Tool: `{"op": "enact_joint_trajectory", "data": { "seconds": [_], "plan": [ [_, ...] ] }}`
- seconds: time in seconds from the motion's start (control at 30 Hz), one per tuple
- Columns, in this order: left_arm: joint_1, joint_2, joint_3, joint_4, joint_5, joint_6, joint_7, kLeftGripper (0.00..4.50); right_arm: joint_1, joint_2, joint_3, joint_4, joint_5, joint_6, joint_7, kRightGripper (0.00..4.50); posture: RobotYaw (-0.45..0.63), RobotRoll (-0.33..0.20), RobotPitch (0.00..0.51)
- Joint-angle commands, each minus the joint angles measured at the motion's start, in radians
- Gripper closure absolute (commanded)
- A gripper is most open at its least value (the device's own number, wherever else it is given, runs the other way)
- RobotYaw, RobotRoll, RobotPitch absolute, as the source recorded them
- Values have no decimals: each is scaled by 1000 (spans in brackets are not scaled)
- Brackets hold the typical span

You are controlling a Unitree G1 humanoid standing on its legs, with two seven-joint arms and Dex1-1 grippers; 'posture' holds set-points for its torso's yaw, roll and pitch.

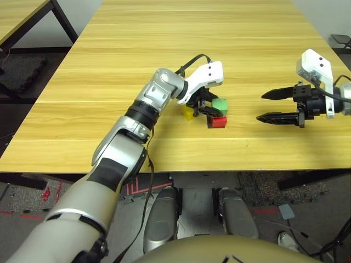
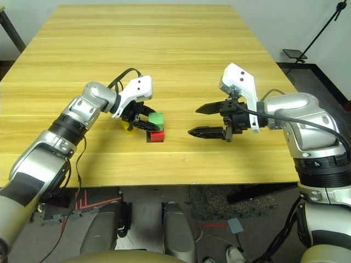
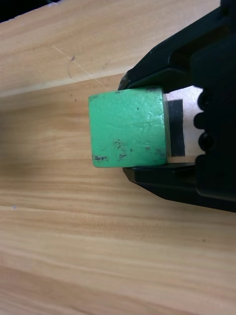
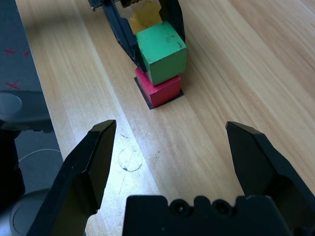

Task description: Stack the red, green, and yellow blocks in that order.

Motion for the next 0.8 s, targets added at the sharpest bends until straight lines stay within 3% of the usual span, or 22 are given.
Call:
{"op": "enact_joint_trajectory", "data": {
  "seconds": [0.03,0.3,0.8],
  "plan": [
    [17,-3,9,-64,-12,64,-10,2432,-14,1,7,5,9,-8,-4,0,44,-142,98],
    [36,2,8,-132,-17,127,-11,2432,-18,9,11,7,10,-5,-13,0,44,-139,97],
    [49,-2,8,-125,-5,95,22,2432,-16,17,10,-7,19,10,-22,0,46,-137,101]
  ]
}}
